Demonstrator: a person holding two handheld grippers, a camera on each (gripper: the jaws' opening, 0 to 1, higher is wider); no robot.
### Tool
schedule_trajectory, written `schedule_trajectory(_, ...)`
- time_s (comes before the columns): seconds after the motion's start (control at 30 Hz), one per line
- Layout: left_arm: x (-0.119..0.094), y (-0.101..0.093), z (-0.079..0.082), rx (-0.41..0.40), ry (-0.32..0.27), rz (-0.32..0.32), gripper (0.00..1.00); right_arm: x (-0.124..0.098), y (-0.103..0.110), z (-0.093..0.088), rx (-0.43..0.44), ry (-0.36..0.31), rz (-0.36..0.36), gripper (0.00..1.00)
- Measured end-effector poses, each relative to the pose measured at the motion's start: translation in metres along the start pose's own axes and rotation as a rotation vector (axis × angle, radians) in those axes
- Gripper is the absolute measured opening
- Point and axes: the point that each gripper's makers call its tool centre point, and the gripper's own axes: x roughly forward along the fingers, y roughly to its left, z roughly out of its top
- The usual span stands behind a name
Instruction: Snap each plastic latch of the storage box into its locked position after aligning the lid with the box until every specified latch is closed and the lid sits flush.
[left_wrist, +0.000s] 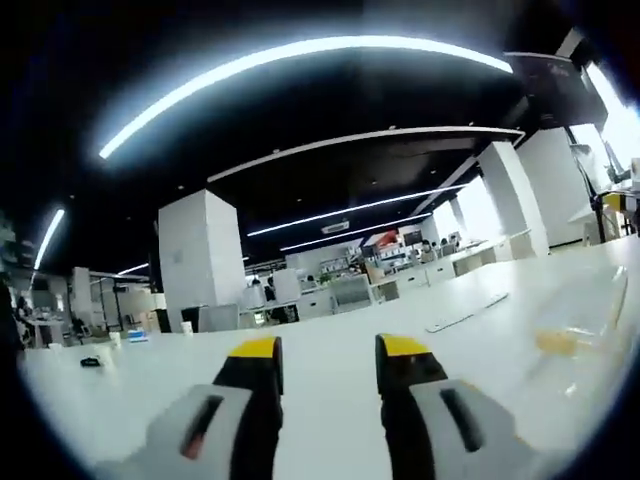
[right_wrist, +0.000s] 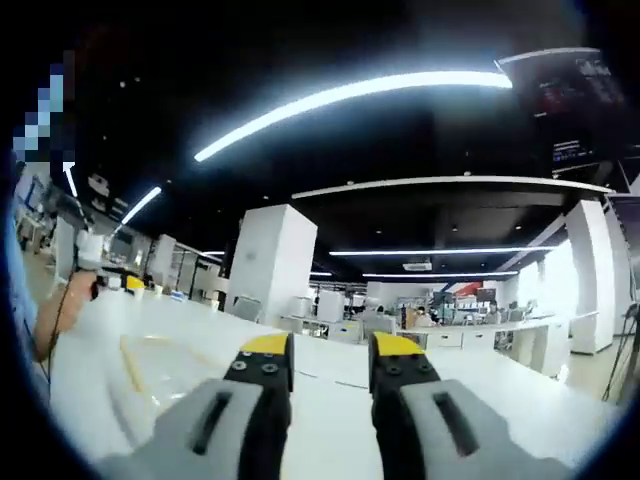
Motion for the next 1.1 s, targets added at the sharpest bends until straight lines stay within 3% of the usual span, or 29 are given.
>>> schedule_trajectory(0.03,-0.002,0.006,-0.009,-0.028,-0.01,0.026,0.35,-0.005,-0.011,-0.012,0.043,0.046,-0.061,0.28)
schedule_trajectory(0.07,-0.003,0.007,-0.012,-0.027,-0.002,0.022,0.35,-0.006,-0.013,-0.014,0.051,0.061,-0.066,0.28)
schedule_trajectory(0.1,-0.006,0.009,-0.021,-0.033,0.05,0.01,0.35,-0.006,-0.017,-0.017,0.077,0.057,-0.077,0.28)
schedule_trajectory(0.17,-0.008,0.026,-0.02,-0.049,0.028,0.067,0.37,-0.003,-0.014,-0.025,0.179,0.079,-0.062,0.28)
schedule_trajectory(0.2,-0.008,0.029,-0.019,-0.055,0.028,0.077,0.37,-0.002,-0.013,-0.027,0.19,0.085,-0.058,0.28)
schedule_trajectory(0.27,-0.01,0.037,-0.015,-0.073,-0.002,0.1,0.38,-0.001,-0.013,-0.031,0.15,0.11,-0.067,0.28)
schedule_trajectory(0.33,-0.012,0.039,-0.014,-0.086,-0.005,0.108,0.38,0.001,-0.01,-0.033,-0.005,0.153,-0.101,0.28)
schedule_trajectory(0.47,-0.011,0.04,-0.012,-0.084,-0.015,0.117,0.38,0.004,-0.009,-0.034,-0.089,0.17,-0.115,0.29)
schedule_trajectory(0.6,-0.008,0.027,-0.011,-0.086,-0.02,0.075,0.38,0.005,-0.012,-0.038,-0.114,0.176,-0.128,0.29)
schedule_trajectory(0.77,-0.005,0.023,-0.012,-0.048,-0.008,0.074,0.38,0.004,-0.017,-0.041,-0.127,0.176,-0.15,0.29)
schedule_trajectory(1.1,-0.005,0.023,-0.016,-0.049,0.002,0.08,0.38,0.004,-0.021,-0.055,-0.164,0.202,-0.157,0.29)
